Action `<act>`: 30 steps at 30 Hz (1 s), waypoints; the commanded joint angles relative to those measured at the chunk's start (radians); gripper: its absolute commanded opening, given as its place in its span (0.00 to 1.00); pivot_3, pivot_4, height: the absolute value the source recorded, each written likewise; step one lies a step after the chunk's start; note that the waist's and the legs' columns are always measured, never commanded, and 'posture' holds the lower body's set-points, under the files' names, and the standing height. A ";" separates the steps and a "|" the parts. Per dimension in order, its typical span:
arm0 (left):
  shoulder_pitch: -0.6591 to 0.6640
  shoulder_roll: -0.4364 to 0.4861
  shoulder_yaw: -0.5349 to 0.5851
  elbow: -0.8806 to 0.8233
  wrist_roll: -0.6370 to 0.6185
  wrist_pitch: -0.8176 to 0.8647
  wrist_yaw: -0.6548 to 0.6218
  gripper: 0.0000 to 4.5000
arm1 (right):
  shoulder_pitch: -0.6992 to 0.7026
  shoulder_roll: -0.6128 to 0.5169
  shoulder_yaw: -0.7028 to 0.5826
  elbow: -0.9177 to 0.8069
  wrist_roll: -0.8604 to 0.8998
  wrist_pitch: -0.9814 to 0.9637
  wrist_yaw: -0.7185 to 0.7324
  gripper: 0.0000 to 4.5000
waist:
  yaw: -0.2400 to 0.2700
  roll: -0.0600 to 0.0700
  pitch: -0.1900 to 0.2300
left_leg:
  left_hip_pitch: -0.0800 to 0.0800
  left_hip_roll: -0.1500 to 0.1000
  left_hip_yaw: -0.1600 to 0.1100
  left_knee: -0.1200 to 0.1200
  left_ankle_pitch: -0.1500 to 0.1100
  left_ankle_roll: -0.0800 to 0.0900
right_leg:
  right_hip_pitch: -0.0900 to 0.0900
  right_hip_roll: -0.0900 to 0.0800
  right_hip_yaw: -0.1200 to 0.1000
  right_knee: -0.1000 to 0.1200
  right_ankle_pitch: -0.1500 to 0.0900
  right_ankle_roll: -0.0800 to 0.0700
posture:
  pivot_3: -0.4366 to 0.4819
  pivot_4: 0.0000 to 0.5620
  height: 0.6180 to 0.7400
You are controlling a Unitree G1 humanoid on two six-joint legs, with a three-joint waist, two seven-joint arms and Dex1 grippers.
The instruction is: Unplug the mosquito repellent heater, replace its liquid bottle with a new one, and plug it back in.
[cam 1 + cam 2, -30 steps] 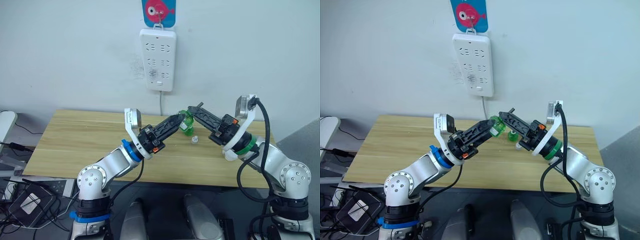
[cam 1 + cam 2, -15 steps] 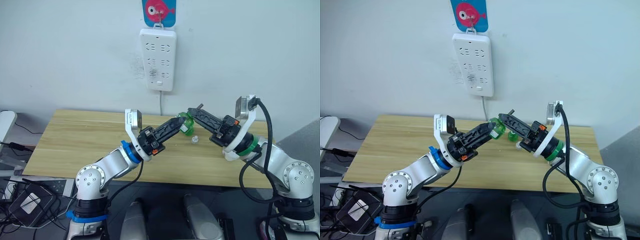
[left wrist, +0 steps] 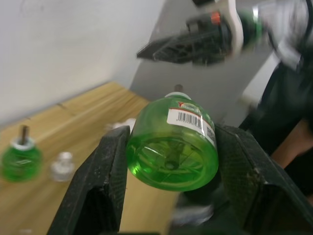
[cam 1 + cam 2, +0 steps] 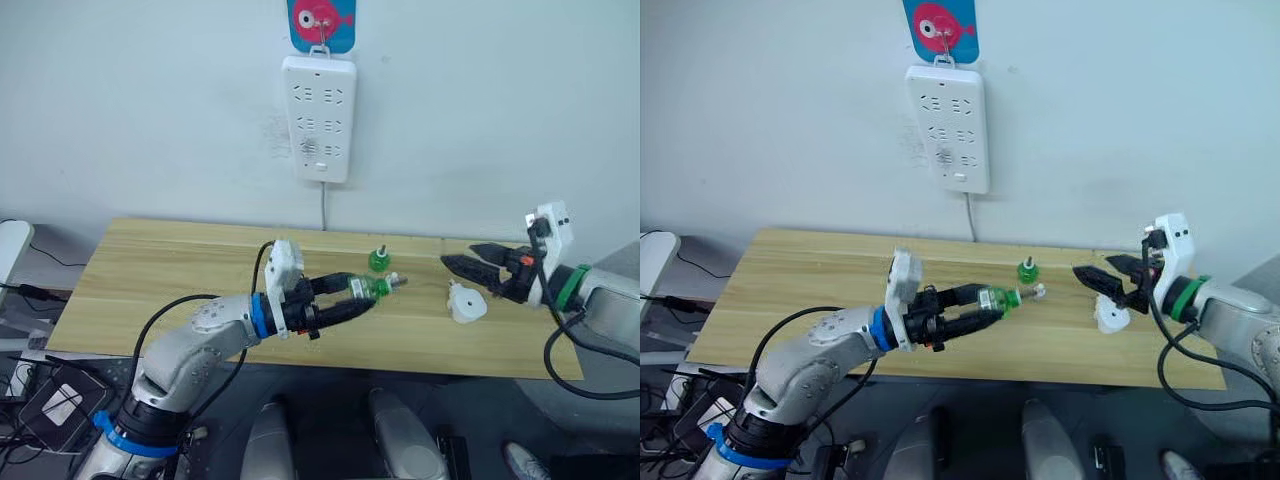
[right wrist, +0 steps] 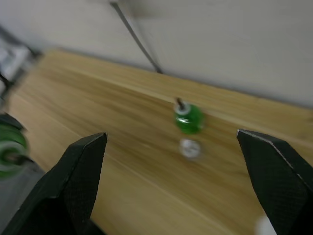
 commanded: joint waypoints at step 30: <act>0.119 -0.055 -0.038 0.275 0.418 -0.763 -0.176 0.52 | -0.343 0.235 0.320 0.471 -0.695 0.354 0.163 1.00 | -0.008 0.000 0.000 | -0.004 0.000 0.009 0.001 0.000 0.000 | -0.008 0.000 0.010 0.002 0.004 0.007 | 0.26 0.50 0.87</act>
